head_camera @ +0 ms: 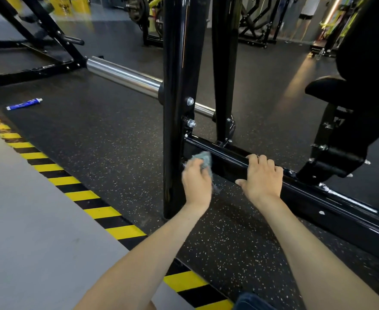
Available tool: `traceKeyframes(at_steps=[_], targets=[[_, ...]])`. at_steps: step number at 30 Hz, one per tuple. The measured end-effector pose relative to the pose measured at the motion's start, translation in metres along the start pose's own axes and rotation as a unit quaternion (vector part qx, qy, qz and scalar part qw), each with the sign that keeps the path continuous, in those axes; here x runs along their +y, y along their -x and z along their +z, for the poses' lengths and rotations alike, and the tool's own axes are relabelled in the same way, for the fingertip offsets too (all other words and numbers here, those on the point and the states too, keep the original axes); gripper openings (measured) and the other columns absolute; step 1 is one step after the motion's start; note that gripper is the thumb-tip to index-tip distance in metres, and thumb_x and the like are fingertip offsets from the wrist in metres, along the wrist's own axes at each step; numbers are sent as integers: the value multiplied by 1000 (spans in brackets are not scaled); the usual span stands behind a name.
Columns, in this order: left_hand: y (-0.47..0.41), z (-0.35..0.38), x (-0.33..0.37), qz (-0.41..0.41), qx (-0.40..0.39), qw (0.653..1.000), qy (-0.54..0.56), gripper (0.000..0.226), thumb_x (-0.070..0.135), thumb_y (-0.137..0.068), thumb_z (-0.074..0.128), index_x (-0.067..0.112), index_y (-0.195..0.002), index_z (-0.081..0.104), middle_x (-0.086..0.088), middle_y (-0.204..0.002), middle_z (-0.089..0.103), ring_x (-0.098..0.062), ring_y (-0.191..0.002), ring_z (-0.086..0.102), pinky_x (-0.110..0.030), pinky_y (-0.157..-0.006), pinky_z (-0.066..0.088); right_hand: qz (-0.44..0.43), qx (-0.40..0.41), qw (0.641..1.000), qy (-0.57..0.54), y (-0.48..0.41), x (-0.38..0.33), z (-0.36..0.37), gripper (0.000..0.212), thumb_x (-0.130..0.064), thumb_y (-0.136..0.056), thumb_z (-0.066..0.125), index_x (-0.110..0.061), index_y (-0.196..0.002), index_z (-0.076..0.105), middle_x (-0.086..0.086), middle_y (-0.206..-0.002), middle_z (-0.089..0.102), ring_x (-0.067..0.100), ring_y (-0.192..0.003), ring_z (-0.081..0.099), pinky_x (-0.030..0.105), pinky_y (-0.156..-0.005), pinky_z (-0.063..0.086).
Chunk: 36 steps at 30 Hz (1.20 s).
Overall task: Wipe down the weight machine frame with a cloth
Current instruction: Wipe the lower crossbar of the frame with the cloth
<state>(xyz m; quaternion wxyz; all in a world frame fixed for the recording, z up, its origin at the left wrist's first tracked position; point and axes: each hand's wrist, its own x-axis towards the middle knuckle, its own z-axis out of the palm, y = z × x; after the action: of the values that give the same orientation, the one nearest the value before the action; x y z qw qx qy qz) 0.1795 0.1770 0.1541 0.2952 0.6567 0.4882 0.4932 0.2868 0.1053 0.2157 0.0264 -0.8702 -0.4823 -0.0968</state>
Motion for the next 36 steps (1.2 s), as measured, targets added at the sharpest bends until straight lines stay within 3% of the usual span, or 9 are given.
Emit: traceKeyframes(at_steps=[2,7,11,15,17,24,28,33,36], targets=[[6,-3,1,56,-51,997,-1,11,-1,-88,61,2,-97,66,-6,-93,61,-13,-83,56,-22,-75,49,0,4,1000,-1,0,0,0,65,-45,-88,63,-17,-138,34,4,-128,46,24,-122,43,36,-102,33],[-11,-6,-5,-53,49,997,12,17,0,-91,57,0,-105,64,-6,-97,56,-13,-87,53,-31,-84,50,1,6,1000,3,0,1,1,65,-46,-87,64,-17,-138,34,4,-127,47,23,-121,44,36,-103,34],[14,-3,1,67,-19,998,5,25,-6,-87,58,2,-110,65,-3,-103,54,-5,-92,48,-11,-85,41,-1,5,1000,7,-1,1,1,65,-47,-87,63,-18,-137,34,4,-128,47,24,-122,44,37,-102,34],[-11,-14,-4,-70,134,987,60,17,-6,-89,53,3,-102,61,0,-103,48,-4,-88,47,-17,-86,41,-1,3,1000,9,-1,0,1,65,-46,-88,63,-18,-138,34,4,-128,47,23,-122,44,37,-104,33],[-21,-11,-2,-68,169,981,63,20,-7,-88,55,2,-105,60,-3,-104,51,-8,-92,48,-17,-86,40,0,3,1000,6,-1,-1,1,65,-45,-88,63,-18,-138,33,4,-129,46,24,-123,44,37,-104,33],[3,1,-8,67,39,997,3,33,-17,-80,56,1,-106,63,-8,-104,58,-17,-97,56,-23,-87,47,-2,-1,1000,2,-1,0,1,64,-45,-88,63,-17,-138,33,5,-129,46,25,-123,43,37,-103,33],[-23,-3,-12,-71,134,988,30,33,-16,-80,54,0,-106,64,-12,-106,58,-24,-98,58,-31,-89,48,-4,1,1000,-3,0,-1,0,64,-44,-88,64,-16,-138,34,5,-129,46,24,-123,43,37,-103,33],[8,-1,-11,136,-12,991,-5,35,-21,-73,55,2,-98,67,-7,-98,60,-16,-92,57,-27,-84,50,-5,6,1000,2,0,1,1,64,-44,-88,63,-17,-137,34,5,-129,46,24,-122,43,37,-103,33],[-12,-4,-13,-25,94,995,37,33,-17,-79,55,0,-105,65,-10,-104,60,-18,-96,58,-18,-85,44,-8,5,1000,5,1,1,2,64,-44,-88,63,-16,-137,34,5,-129,46,24,-122,44,37,-103,33]])
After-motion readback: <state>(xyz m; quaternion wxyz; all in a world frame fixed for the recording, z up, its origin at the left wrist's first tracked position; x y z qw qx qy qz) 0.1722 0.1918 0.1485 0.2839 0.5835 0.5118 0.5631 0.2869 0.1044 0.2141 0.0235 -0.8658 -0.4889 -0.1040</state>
